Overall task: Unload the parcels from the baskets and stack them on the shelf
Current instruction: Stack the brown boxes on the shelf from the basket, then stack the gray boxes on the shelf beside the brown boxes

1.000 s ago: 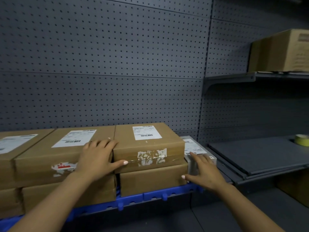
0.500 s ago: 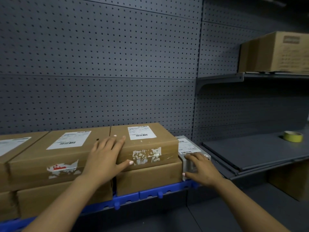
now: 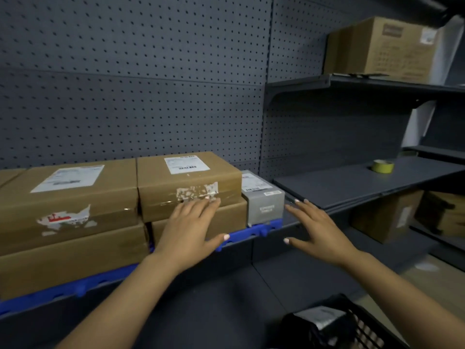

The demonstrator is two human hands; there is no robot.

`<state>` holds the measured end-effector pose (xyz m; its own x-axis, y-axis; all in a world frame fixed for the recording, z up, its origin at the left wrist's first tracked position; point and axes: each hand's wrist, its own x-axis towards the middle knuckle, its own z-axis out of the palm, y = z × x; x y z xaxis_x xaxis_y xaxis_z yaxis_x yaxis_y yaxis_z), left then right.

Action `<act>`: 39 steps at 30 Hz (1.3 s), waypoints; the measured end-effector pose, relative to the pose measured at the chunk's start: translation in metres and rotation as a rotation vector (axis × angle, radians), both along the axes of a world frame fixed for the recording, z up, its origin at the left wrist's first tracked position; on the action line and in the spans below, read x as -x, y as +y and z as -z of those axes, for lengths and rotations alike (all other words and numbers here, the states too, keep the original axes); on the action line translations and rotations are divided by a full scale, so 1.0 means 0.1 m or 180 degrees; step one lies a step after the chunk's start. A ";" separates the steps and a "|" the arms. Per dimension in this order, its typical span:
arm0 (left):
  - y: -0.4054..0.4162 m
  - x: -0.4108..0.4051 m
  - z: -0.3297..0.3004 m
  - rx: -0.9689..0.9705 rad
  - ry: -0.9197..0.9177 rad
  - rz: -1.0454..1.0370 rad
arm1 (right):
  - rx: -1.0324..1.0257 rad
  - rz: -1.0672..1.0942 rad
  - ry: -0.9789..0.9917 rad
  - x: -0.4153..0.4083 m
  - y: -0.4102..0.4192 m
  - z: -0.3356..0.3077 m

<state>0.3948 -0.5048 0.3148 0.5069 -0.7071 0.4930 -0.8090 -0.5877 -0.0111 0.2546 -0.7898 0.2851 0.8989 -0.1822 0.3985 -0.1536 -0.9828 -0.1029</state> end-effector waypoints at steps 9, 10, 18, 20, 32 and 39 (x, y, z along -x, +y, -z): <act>-0.53 0.35 0.61 -0.0306 0.0527 0.0449 | -0.0193 0.0562 0.0702 1.02 -0.06 0.59; -0.61 0.40 0.68 -0.0384 0.0588 0.0485 | -0.0237 0.0613 0.0755 1.12 -0.08 0.67; -1.13 0.76 1.33 -0.0817 0.0856 0.0698 | -0.0523 0.0988 0.1134 1.72 -0.31 1.35; -1.26 0.84 1.46 -0.0863 0.0947 0.0798 | -0.0625 0.1184 0.1239 1.86 -0.33 1.56; -1.79 1.34 1.89 -0.1182 0.1160 0.1179 | -0.1442 0.2044 0.2792 2.74 -0.06 2.53; -1.60 1.33 1.84 -0.1187 0.1094 0.1038 | -0.0854 0.2161 0.2230 2.80 0.10 2.53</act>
